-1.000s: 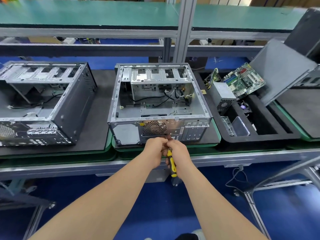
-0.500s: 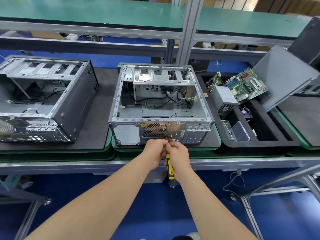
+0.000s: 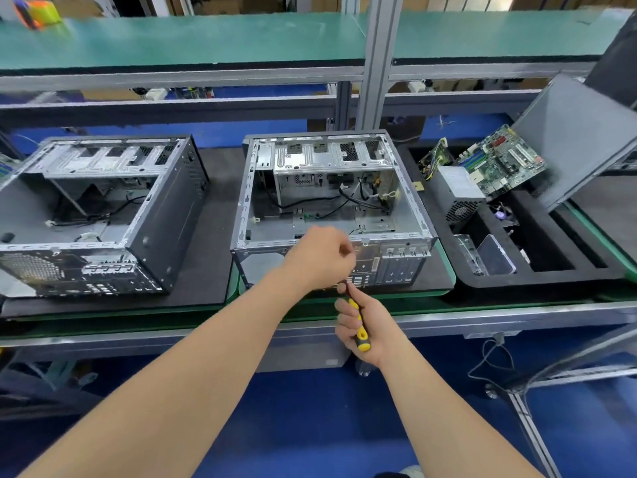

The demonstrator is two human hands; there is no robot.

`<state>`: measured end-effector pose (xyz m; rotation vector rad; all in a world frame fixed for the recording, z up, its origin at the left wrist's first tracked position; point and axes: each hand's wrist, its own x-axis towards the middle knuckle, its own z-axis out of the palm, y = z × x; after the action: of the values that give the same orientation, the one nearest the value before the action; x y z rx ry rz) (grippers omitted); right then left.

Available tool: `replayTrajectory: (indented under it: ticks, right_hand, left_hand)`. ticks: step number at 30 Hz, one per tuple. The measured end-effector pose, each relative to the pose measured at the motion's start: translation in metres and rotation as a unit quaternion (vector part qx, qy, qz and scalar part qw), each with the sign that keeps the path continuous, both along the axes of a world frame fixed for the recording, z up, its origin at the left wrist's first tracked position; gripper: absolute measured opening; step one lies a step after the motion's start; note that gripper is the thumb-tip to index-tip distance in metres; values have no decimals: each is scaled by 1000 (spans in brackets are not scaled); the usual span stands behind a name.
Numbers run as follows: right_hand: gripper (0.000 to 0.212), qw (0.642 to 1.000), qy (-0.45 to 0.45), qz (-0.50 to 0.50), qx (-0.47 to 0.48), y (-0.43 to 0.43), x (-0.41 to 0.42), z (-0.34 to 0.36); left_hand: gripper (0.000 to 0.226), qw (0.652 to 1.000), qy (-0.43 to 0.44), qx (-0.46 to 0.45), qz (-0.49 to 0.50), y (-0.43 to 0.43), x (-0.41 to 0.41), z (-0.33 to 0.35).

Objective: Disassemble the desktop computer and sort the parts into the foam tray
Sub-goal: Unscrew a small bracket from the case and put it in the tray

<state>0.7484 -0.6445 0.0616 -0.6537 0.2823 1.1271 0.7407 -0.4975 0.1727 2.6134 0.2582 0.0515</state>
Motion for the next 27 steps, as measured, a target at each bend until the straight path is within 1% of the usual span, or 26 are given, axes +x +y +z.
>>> replayTrajectory:
  ticks: [1,2,3,4,5,6,7,8,9,10,11,13,16,18,20,21,22,23,25,26,27]
  right_hand:
    - [36,1000,17,-3,14,-1,0,1]
    - [33,999,35,-6,27,-1,0,2]
    - [31,998,52,-9,36,-2,0,3]
    - [31,997,62,-12,40,-1,0,4]
    - [30,997,64,-16,38,-1,0,5]
    - [30,997,63,-21,32,0,0,6]
    - [30,997,61,-24,25,1,1,8]
    - [31,998,59,-27,17,2,1,10]
    - [32,998,55,-29,8,3,2,11]
    - [32,998,51,-31,-1,2,2,10]
    - [32,998,45,-31,-7,3,2,11]
    - [30,999,29,-38,-24,4,2,8]
    - [27,996,-6,-52,-71,8,3,3]
    - [26,991,-51,-51,-116,11,1,1]
    - [28,971,-142,-39,-188,13,0,1]
    - [30,945,-215,-29,-245,14,0,2]
    - [31,900,-299,-16,-317,17,-1,5]
    - [31,836,-381,-2,-394,20,-3,9]
    - [28,685,-511,33,-518,25,-5,10]
    - [25,622,-548,46,-557,27,-7,7]
    - [21,581,-569,48,-580,28,-10,4]
  left_hand:
    - [17,997,-82,11,5,3,4,9]
    - [14,989,-142,28,13,6,10,17]
    - [16,986,-160,42,13,11,18,20]
    - [26,991,-130,44,4,16,25,22]
    - [41,998,-58,31,-13,22,33,20]
    - [59,999,33,13,-31,26,39,18]
    - [75,992,113,13,-51,28,44,15]
    - [88,982,170,36,-70,29,47,11]
    - [95,973,204,72,-86,29,51,8]
    - [94,966,215,106,-96,28,53,3]
    - [89,964,211,131,-97,28,56,2]
    - [70,963,198,153,-97,27,60,-1]
    - [53,961,190,173,-102,27,61,-3]
    - [44,962,180,179,-98,27,60,-6]
    - [39,964,176,178,-90,28,60,-7]
    - [39,965,177,176,-87,28,60,-8]
    - [40,965,176,173,-84,28,61,-9]
    - [41,966,176,171,-82,28,61,-9]
    - [43,966,177,170,-79,28,60,-9]
    - [43,966,178,168,-78,28,60,-9]
    - [42,967,180,164,-78,28,60,-8]
